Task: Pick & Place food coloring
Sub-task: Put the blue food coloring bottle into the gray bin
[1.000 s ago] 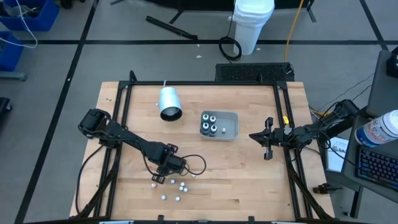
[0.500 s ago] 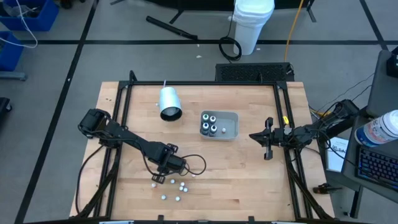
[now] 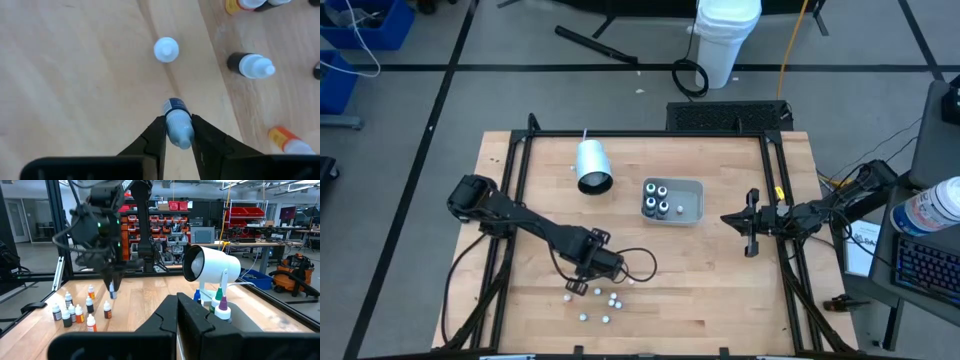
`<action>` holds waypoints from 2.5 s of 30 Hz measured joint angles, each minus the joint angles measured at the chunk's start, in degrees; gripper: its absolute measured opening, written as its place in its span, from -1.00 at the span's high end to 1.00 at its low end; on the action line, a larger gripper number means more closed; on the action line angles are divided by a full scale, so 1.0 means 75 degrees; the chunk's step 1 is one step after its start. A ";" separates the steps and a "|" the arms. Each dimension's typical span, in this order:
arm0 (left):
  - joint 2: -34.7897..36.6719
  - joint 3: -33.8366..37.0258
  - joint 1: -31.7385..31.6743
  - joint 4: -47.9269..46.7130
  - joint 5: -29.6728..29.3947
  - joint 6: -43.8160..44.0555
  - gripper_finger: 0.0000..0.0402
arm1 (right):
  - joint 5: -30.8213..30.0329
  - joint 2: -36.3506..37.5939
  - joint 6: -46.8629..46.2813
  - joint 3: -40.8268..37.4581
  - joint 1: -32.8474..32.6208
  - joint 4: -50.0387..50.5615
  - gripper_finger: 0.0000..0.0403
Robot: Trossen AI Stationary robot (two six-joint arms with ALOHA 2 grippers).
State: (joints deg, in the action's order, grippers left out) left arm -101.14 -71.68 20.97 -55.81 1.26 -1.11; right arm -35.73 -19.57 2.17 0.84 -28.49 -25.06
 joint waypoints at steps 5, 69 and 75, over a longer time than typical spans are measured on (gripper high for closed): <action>0.0000 -0.0937 -0.0091 -0.0873 -0.0487 -0.0327 0.66 | 0.0000 0.0000 0.0000 0.0000 0.0000 0.0003 1.00; -0.3659 -0.8433 -0.4057 -0.0587 -0.0707 -0.6508 0.61 | -0.0052 0.0003 0.0300 -0.0003 0.0000 -0.0061 1.00; -0.3916 -0.8449 -0.4188 -0.0075 0.0090 -0.6279 0.61 | -0.0052 0.0000 0.0405 -0.0002 0.0001 -0.0110 1.00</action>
State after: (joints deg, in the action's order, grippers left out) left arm -130.51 -135.04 -10.44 -56.38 1.93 -48.20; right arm -36.12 -19.57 5.21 0.82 -28.49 -25.89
